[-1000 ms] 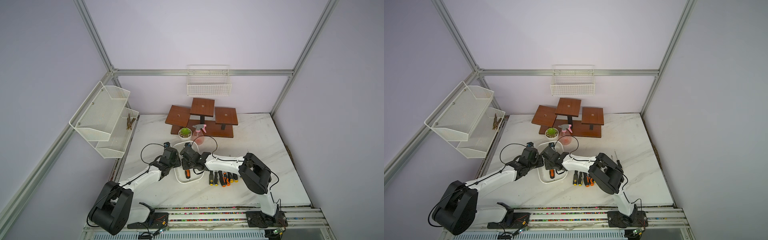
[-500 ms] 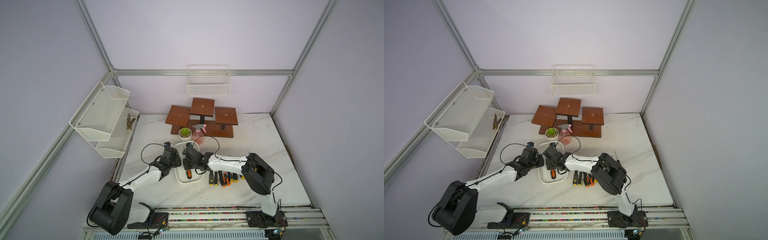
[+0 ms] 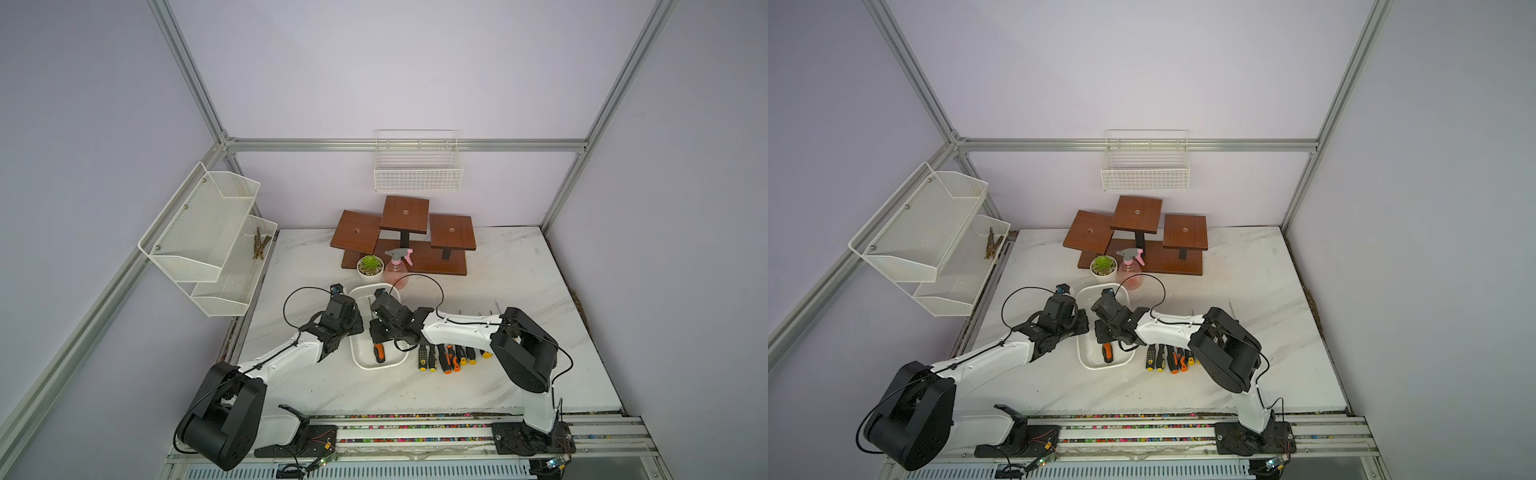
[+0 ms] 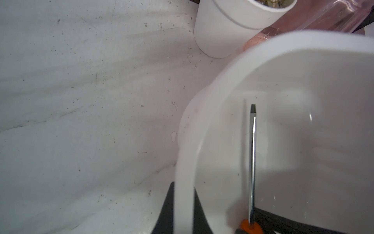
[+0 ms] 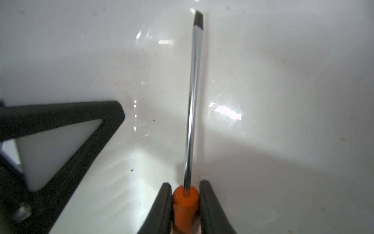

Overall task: Take out the screwdriver from the storage box
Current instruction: Pick up the screwdriver from the storage box.

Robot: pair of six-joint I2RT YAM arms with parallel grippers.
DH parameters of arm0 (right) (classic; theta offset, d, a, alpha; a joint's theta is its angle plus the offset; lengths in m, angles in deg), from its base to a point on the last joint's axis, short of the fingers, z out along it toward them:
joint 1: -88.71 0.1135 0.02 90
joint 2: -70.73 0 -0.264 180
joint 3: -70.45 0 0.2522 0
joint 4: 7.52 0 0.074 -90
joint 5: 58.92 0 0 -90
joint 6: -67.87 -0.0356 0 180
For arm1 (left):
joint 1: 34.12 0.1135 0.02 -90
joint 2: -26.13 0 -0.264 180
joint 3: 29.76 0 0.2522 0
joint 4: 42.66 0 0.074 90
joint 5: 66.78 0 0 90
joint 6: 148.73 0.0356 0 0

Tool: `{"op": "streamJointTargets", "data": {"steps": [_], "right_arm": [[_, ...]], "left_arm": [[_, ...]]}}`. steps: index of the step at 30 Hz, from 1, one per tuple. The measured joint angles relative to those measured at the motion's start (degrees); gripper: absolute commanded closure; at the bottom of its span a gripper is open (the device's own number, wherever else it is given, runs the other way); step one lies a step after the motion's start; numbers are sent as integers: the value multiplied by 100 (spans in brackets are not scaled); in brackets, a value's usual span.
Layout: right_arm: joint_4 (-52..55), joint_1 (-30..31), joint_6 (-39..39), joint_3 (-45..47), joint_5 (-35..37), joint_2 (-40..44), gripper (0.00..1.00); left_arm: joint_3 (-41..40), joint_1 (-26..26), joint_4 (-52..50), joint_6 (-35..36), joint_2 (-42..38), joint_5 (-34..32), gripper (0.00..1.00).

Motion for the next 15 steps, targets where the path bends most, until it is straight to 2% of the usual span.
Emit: {"op": "streamJointTargets", "data": {"steps": [15], "right_arm": [[-402,-15,44,385,-44,472,100]], "left_arm": [[0,-39,74,44,0,79,100]]}}
